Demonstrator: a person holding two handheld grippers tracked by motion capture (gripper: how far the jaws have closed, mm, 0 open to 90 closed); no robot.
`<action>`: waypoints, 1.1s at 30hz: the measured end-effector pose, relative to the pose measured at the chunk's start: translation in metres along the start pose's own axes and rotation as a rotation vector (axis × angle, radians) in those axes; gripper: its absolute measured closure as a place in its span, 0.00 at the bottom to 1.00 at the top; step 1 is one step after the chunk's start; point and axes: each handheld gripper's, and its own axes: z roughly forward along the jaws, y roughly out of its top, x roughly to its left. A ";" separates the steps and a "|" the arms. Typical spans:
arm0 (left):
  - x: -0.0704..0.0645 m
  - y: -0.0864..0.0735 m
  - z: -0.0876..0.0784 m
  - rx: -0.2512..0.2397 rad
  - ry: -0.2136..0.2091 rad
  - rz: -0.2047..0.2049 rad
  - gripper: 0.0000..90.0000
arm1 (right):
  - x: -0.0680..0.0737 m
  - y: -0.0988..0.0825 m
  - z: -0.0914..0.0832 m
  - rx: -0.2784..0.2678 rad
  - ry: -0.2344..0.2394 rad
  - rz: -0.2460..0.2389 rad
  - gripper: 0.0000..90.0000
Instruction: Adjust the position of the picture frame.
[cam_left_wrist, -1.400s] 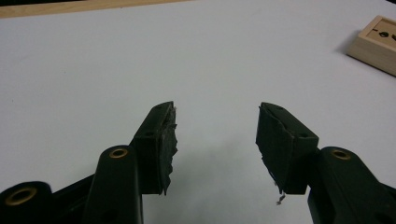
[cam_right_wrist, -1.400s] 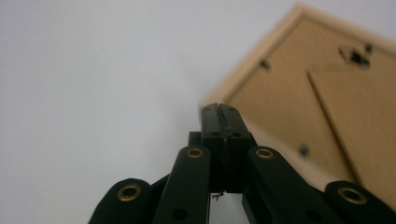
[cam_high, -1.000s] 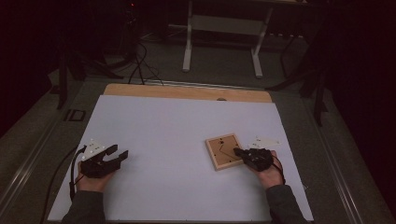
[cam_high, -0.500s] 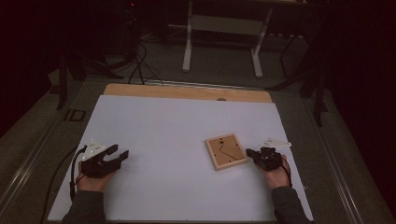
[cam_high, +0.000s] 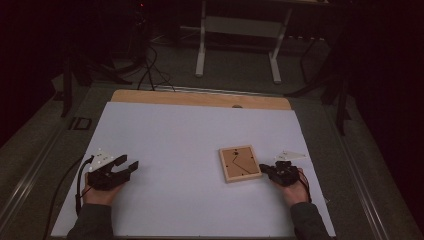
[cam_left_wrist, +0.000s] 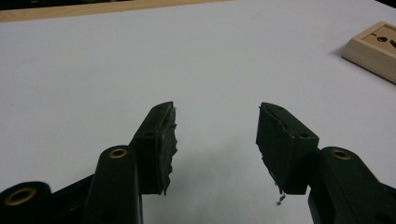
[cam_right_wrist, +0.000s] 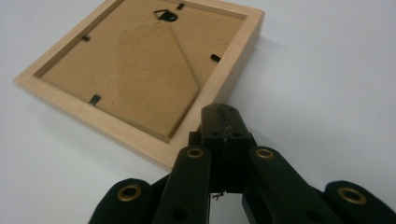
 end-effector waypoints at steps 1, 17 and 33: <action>0.000 0.000 0.000 -0.001 -0.001 0.001 0.53 | 0.002 0.000 0.000 0.003 0.004 -0.010 1.00; -0.003 0.001 0.001 -0.003 -0.012 0.019 0.53 | 0.041 0.002 0.005 0.064 0.107 -0.105 1.00; -0.006 0.001 0.003 0.009 -0.017 0.029 0.53 | 0.101 0.021 0.039 0.120 0.212 -0.295 1.00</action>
